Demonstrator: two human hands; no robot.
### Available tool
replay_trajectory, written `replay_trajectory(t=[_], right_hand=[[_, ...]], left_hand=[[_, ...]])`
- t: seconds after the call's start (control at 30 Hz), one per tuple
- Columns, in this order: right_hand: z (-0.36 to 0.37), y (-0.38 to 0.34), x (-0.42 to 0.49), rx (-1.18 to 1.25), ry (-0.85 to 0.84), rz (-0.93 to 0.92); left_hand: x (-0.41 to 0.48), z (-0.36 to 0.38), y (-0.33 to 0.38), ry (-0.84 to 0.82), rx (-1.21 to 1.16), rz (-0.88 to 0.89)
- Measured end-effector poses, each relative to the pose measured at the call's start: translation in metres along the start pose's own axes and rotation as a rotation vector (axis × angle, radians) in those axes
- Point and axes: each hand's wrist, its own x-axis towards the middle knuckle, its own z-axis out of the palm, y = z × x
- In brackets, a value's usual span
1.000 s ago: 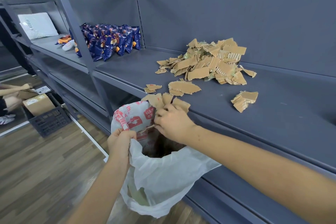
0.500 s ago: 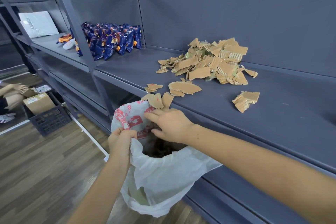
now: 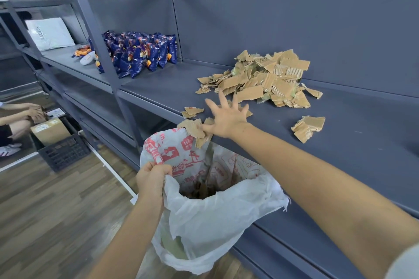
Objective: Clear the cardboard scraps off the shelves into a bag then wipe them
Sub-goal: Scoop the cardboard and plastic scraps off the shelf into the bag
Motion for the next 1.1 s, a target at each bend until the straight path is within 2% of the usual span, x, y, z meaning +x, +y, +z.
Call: replay_trajectory(t=[0.1,0.6,0.8,0.93,1.1], right_hand=[[0.006,0.004,0.0,-0.018,-0.091,0.01],[0.003,-0.011,-0.023,-0.127,-0.119,-0.134],[0.004,-0.025,-0.037,-0.26,-0.084,-0.24],[0.008,-0.035,-0.046,-0.365,0.029,-0.381],[0.011,-0.045,-0.056,-0.396,0.066,-0.505]], left_hand=[[0.0,-0.001,0.0,0.001,0.002,0.006],[-0.002,0.001,0.003,-0.008,0.007,0.001],[-0.003,0.003,0.003,0.021,0.055,0.003],[0.0,0.002,0.002,0.014,0.054,0.009],[0.003,0.001,0.001,0.014,0.052,0.01]])
